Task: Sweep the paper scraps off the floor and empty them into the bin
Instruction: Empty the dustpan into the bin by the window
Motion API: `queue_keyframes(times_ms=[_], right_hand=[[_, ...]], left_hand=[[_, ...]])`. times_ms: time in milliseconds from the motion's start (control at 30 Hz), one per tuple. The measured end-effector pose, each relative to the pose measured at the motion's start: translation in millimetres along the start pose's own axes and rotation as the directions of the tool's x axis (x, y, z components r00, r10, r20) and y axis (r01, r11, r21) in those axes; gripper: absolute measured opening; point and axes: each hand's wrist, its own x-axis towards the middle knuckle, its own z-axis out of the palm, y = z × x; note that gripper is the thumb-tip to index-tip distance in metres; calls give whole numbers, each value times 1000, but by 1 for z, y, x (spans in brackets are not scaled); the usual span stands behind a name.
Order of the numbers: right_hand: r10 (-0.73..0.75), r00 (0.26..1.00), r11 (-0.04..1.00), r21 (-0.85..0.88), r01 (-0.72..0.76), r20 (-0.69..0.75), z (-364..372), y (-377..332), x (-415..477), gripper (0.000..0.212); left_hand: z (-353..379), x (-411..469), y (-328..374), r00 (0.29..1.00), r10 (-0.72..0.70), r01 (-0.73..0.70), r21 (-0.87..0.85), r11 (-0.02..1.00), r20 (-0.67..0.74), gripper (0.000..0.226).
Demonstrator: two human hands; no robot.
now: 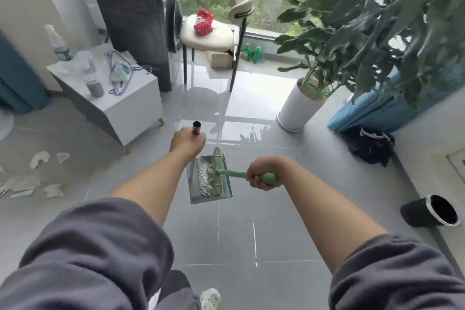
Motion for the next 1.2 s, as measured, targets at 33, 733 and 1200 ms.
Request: queue_keyframes(times_ms=[33,733,1200], right_hand=[[-9,1000,1000,11,10,-16,-21,15,-7,16],[93,994,974,212,-81,-48,-460,310,-48,13],[96,985,976,209,-65,-140,-687,605,-85,8]], left_hand=[[18,-2,25,1000,14,-14,-9,1000,21,28],[411,-40,455,927,224,-260,85,962,302,19],[682,-193,626,921,276,-307,78,948,276,33]])
